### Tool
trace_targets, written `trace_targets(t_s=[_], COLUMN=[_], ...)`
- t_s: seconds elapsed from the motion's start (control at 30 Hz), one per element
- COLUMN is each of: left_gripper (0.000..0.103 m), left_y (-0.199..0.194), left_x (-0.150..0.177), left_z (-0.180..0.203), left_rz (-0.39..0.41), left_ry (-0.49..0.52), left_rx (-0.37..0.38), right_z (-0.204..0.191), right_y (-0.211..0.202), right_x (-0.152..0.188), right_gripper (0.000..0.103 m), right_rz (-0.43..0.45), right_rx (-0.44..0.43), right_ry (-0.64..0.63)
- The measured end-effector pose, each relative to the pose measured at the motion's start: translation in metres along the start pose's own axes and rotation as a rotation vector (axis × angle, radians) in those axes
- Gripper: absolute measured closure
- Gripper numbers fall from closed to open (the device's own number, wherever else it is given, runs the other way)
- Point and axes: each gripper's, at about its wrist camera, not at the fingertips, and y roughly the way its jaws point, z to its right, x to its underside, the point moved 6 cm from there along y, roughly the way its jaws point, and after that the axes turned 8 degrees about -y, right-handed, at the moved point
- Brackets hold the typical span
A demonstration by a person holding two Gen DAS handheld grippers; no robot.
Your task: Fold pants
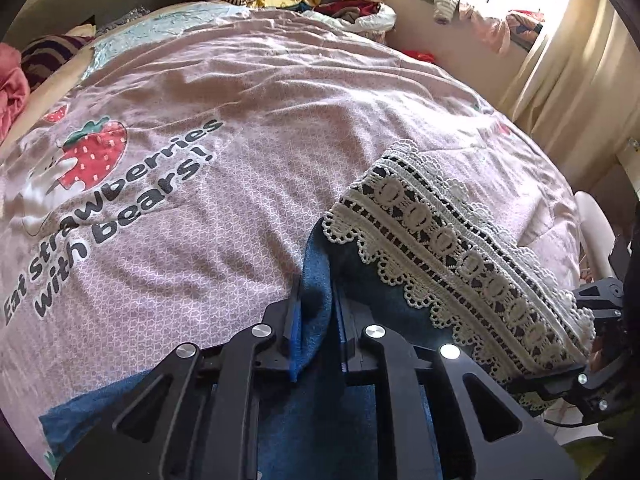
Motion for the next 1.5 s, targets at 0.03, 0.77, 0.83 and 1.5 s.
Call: trace_targets(t_s=[0.03, 0.77, 0.83, 1.5], left_gripper=[0.092, 0.078, 0.068, 0.046], left_y=[-0.002, -0.117, -0.132, -0.176], left_x=[0.000, 0.057, 0.070, 0.142], left_z=[-0.001, -0.117, -0.144, -0.204], left_rz=[0.009, 0.227, 0.254, 0.435], left_ry=[-0.008, -0.335, -0.418, -0.723], left_rx=[0.008, 0.030, 0.012, 0.130], right_z=[-0.004, -0.185, -0.201, -0.258], right_y=[-0.001, 0.052, 0.067, 0.085], right_x=[-0.003, -0.045, -0.040, -0.021], right_gripper=[0.089, 0.091, 0.091, 0.060], right_rz=[0.005, -0.062, -0.097, -0.127], right_rx=[-0.002, -0.163, -0.163, -0.234], right_ry=[-0.014, -0.412, -0.450, -0.532])
